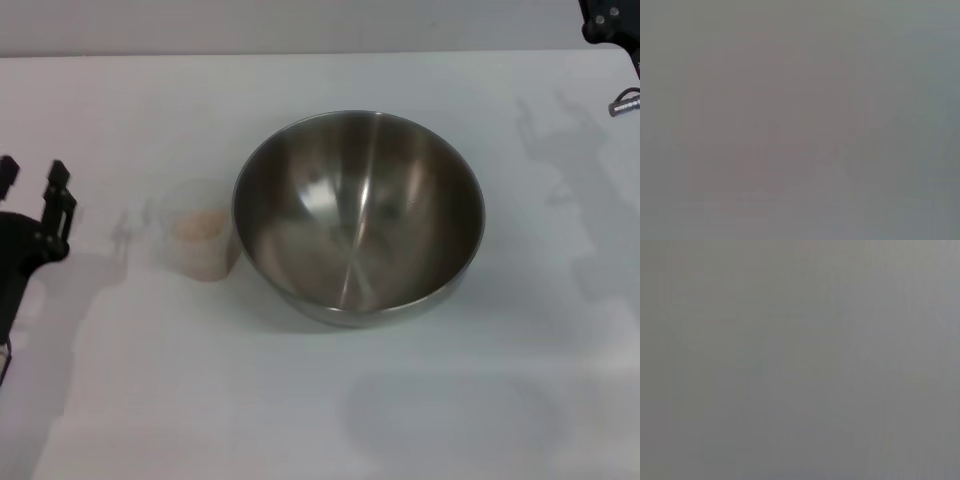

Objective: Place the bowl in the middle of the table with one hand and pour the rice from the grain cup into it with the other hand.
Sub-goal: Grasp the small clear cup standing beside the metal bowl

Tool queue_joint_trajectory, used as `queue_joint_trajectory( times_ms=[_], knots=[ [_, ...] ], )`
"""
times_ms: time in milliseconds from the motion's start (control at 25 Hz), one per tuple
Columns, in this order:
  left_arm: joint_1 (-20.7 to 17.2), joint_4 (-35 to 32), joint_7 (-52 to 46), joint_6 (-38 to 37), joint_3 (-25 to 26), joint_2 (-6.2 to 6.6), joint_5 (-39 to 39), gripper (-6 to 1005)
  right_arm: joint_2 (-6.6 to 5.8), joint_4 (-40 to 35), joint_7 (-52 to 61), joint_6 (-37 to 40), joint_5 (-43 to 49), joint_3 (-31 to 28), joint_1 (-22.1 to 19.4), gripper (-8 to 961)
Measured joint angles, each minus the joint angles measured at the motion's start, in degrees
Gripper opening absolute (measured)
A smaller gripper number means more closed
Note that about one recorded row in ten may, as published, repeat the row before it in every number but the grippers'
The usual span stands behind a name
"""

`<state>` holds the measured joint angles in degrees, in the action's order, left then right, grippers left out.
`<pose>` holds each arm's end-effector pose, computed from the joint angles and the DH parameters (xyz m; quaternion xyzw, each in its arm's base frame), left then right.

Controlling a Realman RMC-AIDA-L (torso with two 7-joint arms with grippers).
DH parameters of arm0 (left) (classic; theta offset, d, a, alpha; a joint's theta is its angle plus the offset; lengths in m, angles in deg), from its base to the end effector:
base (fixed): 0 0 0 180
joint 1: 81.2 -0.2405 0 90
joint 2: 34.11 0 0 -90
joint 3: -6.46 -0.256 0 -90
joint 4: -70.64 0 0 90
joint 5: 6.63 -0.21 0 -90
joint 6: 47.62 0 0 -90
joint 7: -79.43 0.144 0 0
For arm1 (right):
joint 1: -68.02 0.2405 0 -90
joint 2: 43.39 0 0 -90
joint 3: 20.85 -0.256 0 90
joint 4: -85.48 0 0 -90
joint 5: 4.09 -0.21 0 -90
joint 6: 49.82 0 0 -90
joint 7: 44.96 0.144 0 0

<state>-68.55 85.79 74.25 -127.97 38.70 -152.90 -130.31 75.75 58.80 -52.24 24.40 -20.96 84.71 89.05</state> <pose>-0.3318 0.2519 -0.0282 -0.6935 -0.2091 -0.3420 0.5987 0.2477 0.3445 0.0163 -0.6721 -0.0012 0.3600 0.6471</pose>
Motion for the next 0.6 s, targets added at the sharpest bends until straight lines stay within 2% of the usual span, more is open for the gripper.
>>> queue_joint_trajectory(
  times_ms=[320, 560, 600],
  knots=[
    [-3.2, -0.2, 0.2, -0.1, -7.5, -0.09, 0.0, 513, -0.13, 3.6, 0.2, 0.0, 0.0, -2.4, 2.5, 489],
    [-3.3, -0.3, 0.2, 0.4, -8.2, -0.13, 0.0, 499, -0.20, 3.5, 0.2, 0.0, 0.0, -2.7, 2.6, 488],
    [-2.7, 0.0, 0.2, 3.2, -8.9, -0.19, 0.0, 497, -0.22, 3.4, 0.2, 0.0, 0.1, -2.7, 2.5, 488]
  ],
)
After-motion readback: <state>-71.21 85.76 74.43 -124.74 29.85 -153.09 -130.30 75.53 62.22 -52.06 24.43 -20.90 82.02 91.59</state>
